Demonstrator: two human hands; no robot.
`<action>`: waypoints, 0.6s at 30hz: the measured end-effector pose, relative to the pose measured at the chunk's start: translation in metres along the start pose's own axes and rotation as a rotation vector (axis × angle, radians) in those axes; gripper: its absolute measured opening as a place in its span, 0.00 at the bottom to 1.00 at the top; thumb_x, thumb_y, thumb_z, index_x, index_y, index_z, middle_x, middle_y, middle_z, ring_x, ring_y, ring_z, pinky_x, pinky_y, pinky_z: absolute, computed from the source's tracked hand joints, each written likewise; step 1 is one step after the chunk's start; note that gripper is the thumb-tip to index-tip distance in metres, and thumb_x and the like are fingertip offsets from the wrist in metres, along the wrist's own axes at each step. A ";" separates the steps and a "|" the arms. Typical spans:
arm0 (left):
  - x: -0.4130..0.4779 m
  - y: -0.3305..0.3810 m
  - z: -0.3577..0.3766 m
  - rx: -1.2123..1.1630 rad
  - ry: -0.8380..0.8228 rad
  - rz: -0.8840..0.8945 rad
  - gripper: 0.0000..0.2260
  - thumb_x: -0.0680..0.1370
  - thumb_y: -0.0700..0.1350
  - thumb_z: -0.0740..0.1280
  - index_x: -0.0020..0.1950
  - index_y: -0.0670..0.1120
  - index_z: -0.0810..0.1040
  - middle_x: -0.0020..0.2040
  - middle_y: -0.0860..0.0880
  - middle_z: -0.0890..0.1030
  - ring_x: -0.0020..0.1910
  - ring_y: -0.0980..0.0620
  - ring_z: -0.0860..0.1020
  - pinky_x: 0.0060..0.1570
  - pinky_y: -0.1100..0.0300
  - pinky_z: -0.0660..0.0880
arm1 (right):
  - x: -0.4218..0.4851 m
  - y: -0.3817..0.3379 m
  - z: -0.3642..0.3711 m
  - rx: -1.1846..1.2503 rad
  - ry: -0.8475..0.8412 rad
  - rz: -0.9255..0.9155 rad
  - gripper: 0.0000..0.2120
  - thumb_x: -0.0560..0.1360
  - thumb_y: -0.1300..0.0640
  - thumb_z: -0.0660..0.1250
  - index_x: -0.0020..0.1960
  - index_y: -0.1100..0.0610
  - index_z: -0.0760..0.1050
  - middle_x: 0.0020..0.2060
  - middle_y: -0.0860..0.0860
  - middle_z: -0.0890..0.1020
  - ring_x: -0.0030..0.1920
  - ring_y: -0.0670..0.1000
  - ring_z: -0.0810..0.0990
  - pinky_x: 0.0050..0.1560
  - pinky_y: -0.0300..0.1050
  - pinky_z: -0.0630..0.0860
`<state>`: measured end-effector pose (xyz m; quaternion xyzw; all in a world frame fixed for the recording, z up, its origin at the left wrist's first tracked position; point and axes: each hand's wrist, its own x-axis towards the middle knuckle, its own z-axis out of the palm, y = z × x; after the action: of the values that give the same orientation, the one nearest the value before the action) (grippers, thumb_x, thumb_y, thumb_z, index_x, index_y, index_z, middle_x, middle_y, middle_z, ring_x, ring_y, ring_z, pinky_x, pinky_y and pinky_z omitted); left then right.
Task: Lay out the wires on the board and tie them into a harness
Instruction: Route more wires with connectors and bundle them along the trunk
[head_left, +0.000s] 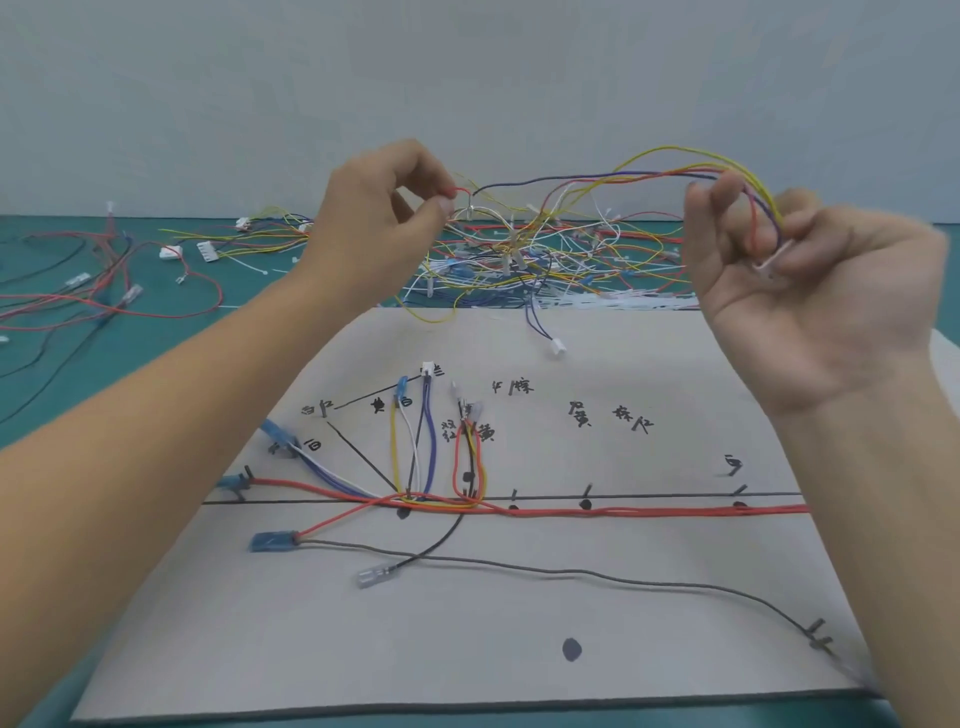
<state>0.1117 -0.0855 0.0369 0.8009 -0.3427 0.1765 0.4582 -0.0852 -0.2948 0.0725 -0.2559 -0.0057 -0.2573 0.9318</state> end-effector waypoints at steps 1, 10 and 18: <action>0.000 0.000 -0.001 0.014 -0.016 -0.007 0.04 0.78 0.41 0.68 0.50 0.45 0.82 0.47 0.51 0.85 0.34 0.45 0.80 0.36 0.58 0.76 | -0.001 0.000 0.001 0.011 -0.020 0.006 0.10 0.56 0.71 0.49 0.31 0.59 0.64 0.29 0.53 0.65 0.35 0.60 0.82 0.50 0.54 0.83; -0.025 0.041 0.013 0.001 -0.292 0.087 0.16 0.73 0.38 0.70 0.60 0.50 0.80 0.39 0.52 0.81 0.40 0.56 0.80 0.46 0.63 0.74 | -0.015 0.013 0.013 -0.091 -0.116 0.229 0.13 0.58 0.70 0.48 0.31 0.59 0.68 0.28 0.52 0.70 0.31 0.49 0.78 0.35 0.41 0.80; -0.017 0.058 0.026 -0.056 -0.394 0.108 0.21 0.73 0.42 0.71 0.65 0.53 0.77 0.46 0.51 0.84 0.43 0.47 0.84 0.50 0.47 0.80 | -0.029 0.026 0.019 -0.381 -0.382 0.490 0.18 0.51 0.71 0.54 0.37 0.60 0.74 0.29 0.52 0.68 0.26 0.48 0.70 0.27 0.38 0.72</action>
<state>0.0580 -0.1214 0.0490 0.7872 -0.4731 0.0310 0.3943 -0.0953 -0.2527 0.0726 -0.4620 -0.0701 0.0295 0.8836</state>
